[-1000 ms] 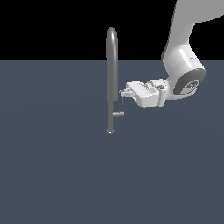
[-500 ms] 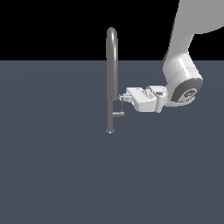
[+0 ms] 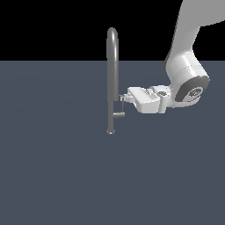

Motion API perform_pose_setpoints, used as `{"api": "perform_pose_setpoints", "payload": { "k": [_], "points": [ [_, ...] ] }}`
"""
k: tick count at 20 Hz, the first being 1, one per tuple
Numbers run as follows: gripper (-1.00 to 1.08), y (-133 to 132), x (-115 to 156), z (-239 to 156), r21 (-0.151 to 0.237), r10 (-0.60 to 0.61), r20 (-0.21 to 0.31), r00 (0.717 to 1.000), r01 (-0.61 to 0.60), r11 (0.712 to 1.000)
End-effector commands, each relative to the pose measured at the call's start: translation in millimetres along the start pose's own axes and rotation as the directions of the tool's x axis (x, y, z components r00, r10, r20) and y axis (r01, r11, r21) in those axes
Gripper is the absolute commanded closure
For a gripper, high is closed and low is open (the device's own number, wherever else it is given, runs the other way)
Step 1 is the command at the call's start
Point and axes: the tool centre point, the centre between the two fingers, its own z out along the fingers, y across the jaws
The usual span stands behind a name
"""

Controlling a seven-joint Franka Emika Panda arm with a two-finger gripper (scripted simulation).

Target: Turn on the faucet by rotating a designated handle.

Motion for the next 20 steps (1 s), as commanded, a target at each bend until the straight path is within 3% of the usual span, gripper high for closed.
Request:
{"api": "perform_pose_setpoints", "payload": {
  "k": [1, 20],
  "points": [
    [1.08, 6.9, -2.4, 0.2, 0.0, 0.0, 0.0, 1.0, 0.0, 1.0],
    [1.08, 46.3, 5.1, 0.1, 0.003, -0.009, -0.004, 1.0, 0.009, 1.0]
  ]
}}
